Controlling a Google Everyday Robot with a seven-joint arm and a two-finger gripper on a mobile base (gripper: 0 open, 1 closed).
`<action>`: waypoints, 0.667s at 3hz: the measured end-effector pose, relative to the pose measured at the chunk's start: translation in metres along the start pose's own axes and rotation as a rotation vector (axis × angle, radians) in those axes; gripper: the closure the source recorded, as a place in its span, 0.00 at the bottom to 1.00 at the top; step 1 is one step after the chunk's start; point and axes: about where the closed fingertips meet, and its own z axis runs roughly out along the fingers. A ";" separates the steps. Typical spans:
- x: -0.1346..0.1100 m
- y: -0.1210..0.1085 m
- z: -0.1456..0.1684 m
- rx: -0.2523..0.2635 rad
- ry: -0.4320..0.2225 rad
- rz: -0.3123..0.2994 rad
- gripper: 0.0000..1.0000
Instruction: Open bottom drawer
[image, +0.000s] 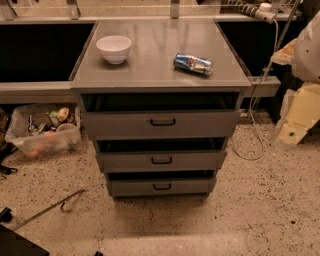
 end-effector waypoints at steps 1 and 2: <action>0.001 0.002 0.004 0.000 -0.003 -0.003 0.00; 0.009 0.016 0.043 -0.046 -0.026 -0.014 0.00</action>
Offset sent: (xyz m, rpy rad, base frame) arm -0.0063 0.0032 -0.1322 0.0841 0.1202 0.0802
